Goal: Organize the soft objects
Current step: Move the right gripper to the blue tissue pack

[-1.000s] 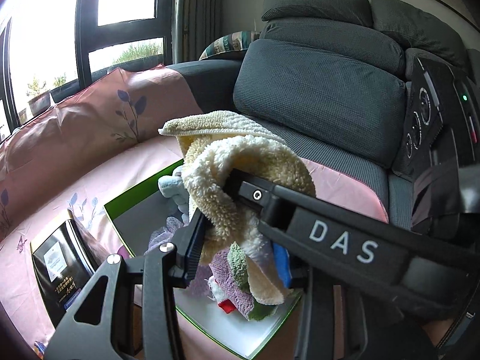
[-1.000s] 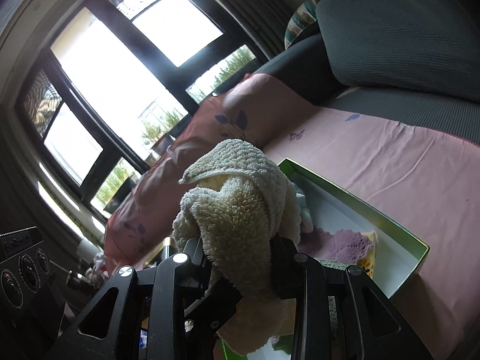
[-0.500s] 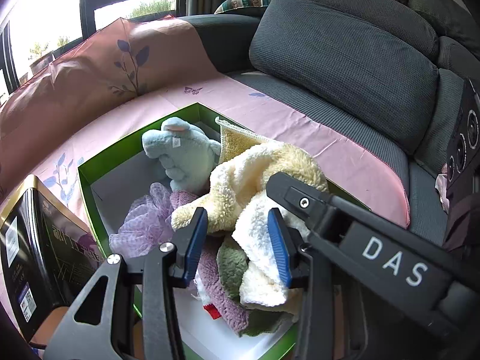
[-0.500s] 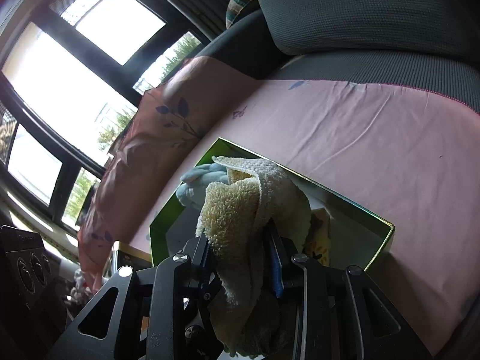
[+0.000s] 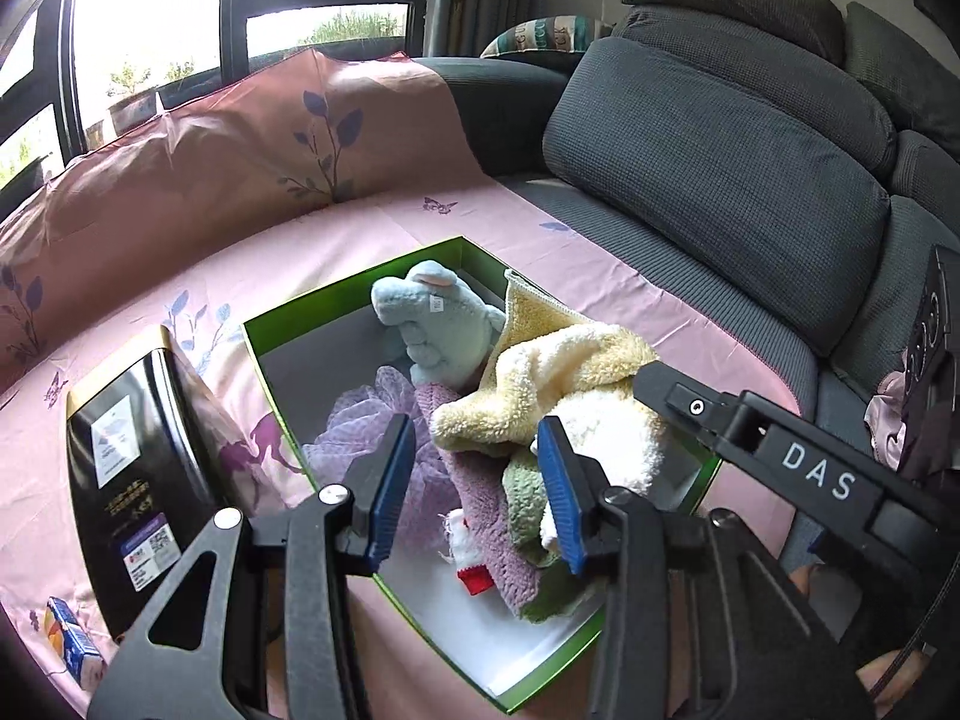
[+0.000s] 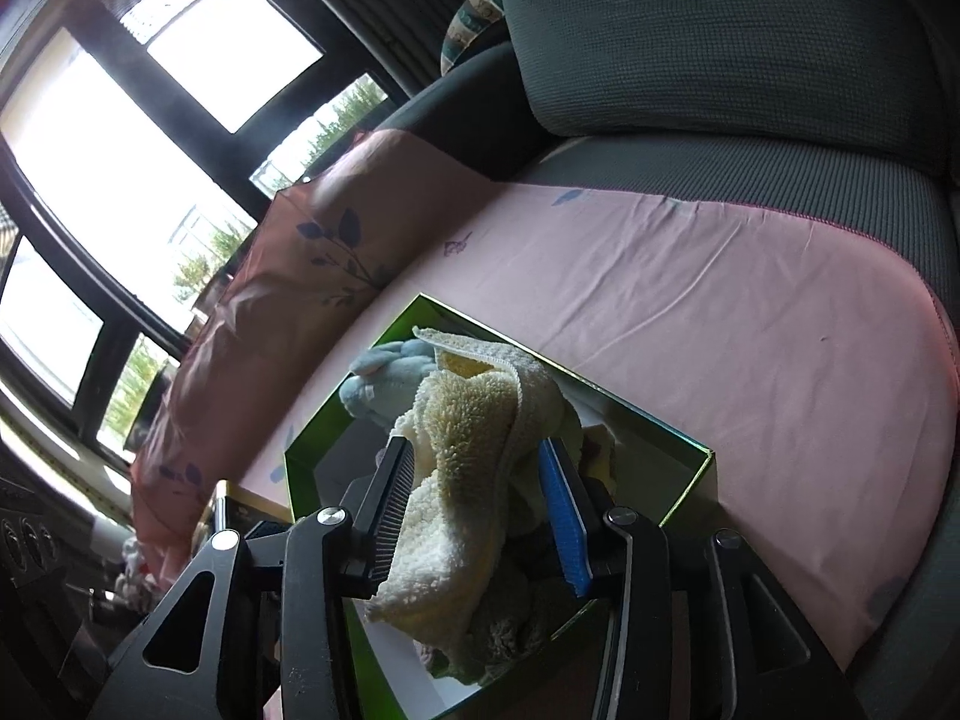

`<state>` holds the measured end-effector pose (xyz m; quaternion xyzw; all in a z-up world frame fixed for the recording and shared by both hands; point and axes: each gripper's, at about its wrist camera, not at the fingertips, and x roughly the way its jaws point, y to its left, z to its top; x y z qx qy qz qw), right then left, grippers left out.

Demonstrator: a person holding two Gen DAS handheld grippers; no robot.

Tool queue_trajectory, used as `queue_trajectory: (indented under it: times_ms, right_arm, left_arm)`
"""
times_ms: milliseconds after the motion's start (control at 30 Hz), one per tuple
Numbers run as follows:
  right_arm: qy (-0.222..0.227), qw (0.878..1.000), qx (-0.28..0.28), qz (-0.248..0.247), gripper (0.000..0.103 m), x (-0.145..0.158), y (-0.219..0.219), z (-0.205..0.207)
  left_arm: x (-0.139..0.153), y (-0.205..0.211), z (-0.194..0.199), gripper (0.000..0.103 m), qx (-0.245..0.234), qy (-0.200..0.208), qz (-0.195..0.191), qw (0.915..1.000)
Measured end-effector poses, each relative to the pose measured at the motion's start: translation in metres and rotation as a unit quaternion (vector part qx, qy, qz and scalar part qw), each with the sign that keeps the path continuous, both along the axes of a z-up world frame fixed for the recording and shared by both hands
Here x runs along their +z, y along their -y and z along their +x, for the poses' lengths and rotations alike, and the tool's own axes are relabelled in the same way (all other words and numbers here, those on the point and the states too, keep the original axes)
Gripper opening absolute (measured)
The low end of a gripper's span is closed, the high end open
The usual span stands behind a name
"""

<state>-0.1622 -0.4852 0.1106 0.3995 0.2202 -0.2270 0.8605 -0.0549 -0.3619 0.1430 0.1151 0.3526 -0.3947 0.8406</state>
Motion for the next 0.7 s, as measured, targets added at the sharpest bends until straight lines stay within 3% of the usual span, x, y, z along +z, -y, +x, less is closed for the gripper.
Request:
queue_trajectory:
  times_ms: [33, 67, 133, 367, 467, 600, 700]
  right_arm:
    - [0.002, 1.000, 0.000, -0.007, 0.050, 0.004, -0.002, -0.002]
    - [0.004, 1.000, -0.002, -0.014, 0.062, 0.008, -0.006, -0.003]
    - [0.012, 0.999, -0.005, -0.030, 0.068, 0.017, -0.015, -0.005]
    - [0.028, 0.993, 0.036, -0.104, 0.068, 0.054, -0.067, 0.003]
    - [0.049, 0.988, 0.086, -0.118, 0.069, 0.066, -0.095, 0.014]
    - [0.050, 0.977, 0.144, -0.150, 0.070, 0.076, -0.145, 0.039]
    - [0.054, 0.960, 0.217, -0.165, 0.070, 0.077, -0.184, 0.062]
  left_arm:
    - [0.005, -0.010, 0.000, 0.041, 0.008, 0.001, -0.004, 1.0000]
    - [0.009, -0.021, 0.000, 0.041, 0.018, 0.001, -0.010, 0.9998]
    - [0.016, -0.043, 0.002, 0.042, 0.037, -0.005, -0.019, 0.9991]
    - [0.029, -0.127, 0.013, 0.050, 0.127, -0.016, -0.026, 0.9915]
    - [0.032, -0.166, 0.014, 0.062, 0.164, -0.020, -0.039, 0.9855]
    - [0.027, -0.210, 0.015, 0.063, 0.202, -0.015, -0.042, 0.9783]
    - [0.012, -0.246, 0.018, 0.063, 0.238, -0.017, -0.042, 0.9702]
